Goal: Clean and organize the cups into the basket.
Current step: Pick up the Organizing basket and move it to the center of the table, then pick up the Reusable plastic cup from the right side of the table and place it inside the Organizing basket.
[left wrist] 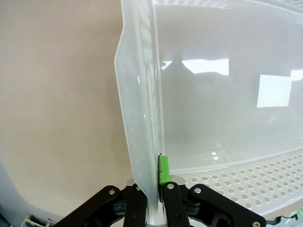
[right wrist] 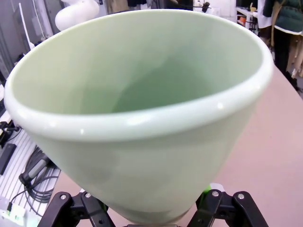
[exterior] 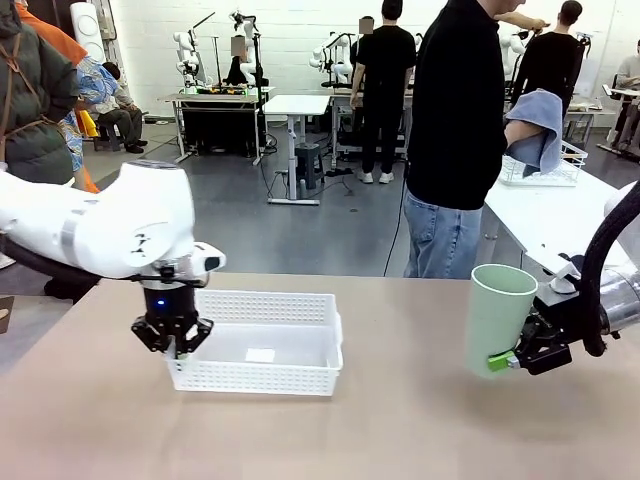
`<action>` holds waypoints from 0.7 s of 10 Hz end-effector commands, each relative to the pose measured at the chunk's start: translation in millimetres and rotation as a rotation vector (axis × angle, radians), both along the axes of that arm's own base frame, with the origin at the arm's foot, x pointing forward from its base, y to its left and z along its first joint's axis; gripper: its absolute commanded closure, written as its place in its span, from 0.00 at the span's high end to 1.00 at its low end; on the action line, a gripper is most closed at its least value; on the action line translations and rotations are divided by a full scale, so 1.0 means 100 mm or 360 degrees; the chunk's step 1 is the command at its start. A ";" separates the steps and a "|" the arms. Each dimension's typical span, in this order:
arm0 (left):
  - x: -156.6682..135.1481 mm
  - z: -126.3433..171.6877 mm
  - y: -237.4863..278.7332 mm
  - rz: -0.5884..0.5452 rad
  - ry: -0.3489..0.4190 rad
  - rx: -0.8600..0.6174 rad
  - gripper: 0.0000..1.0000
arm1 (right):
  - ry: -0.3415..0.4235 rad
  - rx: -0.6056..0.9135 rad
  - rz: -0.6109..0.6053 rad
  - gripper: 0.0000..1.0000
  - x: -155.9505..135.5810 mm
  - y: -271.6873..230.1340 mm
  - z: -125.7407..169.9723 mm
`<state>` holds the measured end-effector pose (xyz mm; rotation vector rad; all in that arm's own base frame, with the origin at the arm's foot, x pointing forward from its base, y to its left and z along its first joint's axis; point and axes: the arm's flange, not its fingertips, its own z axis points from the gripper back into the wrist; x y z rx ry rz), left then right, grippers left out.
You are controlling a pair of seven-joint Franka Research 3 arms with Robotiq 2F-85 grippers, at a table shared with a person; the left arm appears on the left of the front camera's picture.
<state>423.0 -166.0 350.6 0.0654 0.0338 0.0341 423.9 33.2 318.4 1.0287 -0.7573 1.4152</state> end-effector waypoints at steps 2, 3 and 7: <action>0.10 -0.12 -0.45 0.0040 0.0059 0.0067 0.00 | -0.0074 -0.0020 -0.0045 0.79 -0.39 -0.03 0.50; 0.12 -0.15 -0.56 0.0046 0.0082 0.0065 0.00 | -0.0112 -0.0033 -0.0055 0.79 -0.53 -0.01 0.60; 0.03 -0.22 -1.00 -0.0019 0.0065 0.0090 0.00 | -0.0194 0.0014 -0.0175 0.79 -1.04 0.03 0.95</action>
